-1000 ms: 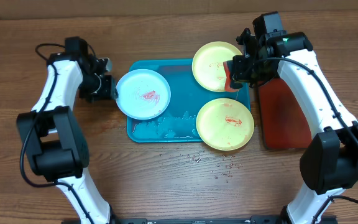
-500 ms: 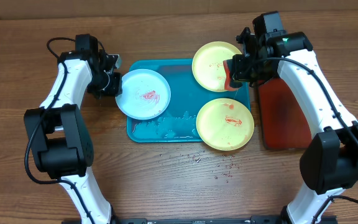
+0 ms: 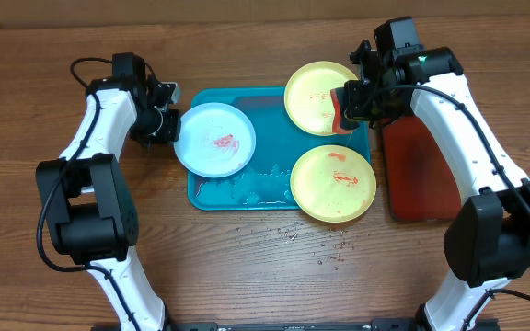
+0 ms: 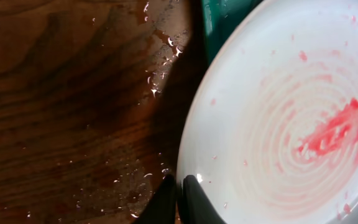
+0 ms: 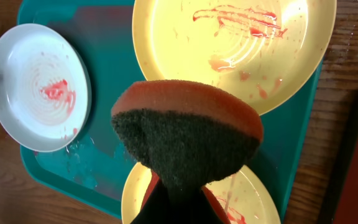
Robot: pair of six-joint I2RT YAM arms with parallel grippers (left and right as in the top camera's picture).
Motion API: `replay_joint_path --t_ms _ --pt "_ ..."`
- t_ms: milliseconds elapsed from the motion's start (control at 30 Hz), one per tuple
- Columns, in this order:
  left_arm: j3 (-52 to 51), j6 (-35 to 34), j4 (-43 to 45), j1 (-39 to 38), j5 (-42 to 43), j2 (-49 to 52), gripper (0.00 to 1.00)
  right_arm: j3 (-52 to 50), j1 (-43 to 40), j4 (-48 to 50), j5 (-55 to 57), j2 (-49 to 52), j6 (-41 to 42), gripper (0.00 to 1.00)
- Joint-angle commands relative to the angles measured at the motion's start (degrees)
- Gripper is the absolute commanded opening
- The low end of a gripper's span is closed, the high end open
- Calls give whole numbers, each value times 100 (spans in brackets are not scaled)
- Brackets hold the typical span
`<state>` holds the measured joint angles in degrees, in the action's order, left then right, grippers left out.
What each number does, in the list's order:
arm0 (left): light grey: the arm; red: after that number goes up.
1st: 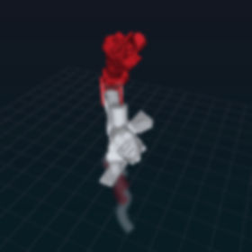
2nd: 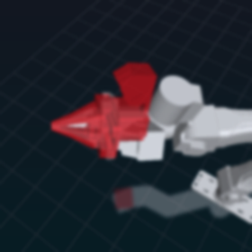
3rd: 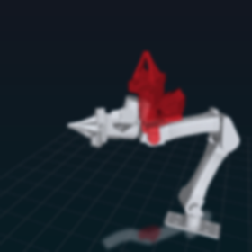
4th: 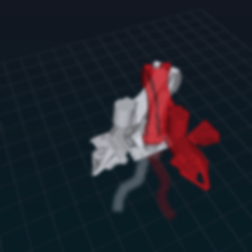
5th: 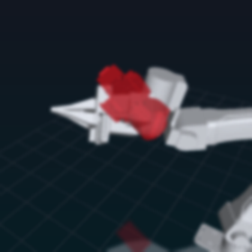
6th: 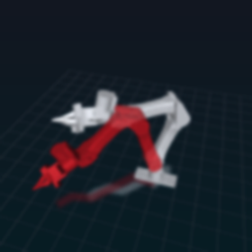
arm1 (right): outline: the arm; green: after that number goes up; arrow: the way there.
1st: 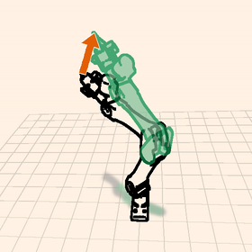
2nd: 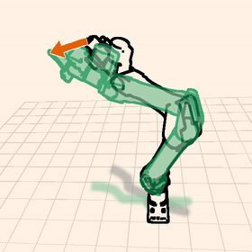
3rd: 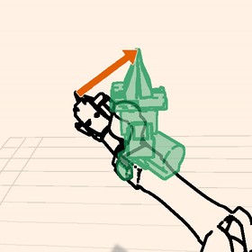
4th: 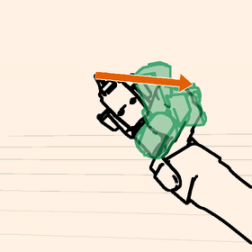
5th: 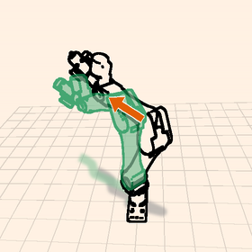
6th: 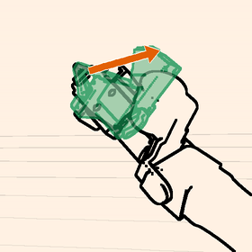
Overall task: Clean dirty plates on tray and stack at the side
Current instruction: 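Lift the sponge with the right gripper toward the teal tray, then grip the white plate rim with the left gripper, bring sponge over it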
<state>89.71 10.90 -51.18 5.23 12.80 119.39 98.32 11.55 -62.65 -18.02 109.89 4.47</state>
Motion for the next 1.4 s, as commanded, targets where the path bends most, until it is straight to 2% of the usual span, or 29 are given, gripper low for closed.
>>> replay_joint_path --t_ms 0,267,400,633,733,867,1200,1367 --pt "-35 66 2 -103 302 20 4 101 -26 24 -52 -122 -2 4" --pt "291 -85 -131 -275 787 9 4 101 -24 24 -55 -122 0 4" --pt "461 -308 -372 -380 765 9 4 101 -24 26 -83 -122 9 4" --pt "468 -1532 -538 -708 702 9 4 101 109 203 -179 76 319 4" --pt "463 -2380 -612 -916 116 15 4 101 306 385 -157 278 522 4" --pt "450 -2837 -710 -1154 -570 33 4 101 669 726 -153 588 1036 4" --pt "400 -3084 -723 -1191 -881 33 4 101 1475 1266 774 1051 1985 4" --pt "299 -2966 -675 -1193 -844 33 4 101 1692 1567 767 1193 2004 4"
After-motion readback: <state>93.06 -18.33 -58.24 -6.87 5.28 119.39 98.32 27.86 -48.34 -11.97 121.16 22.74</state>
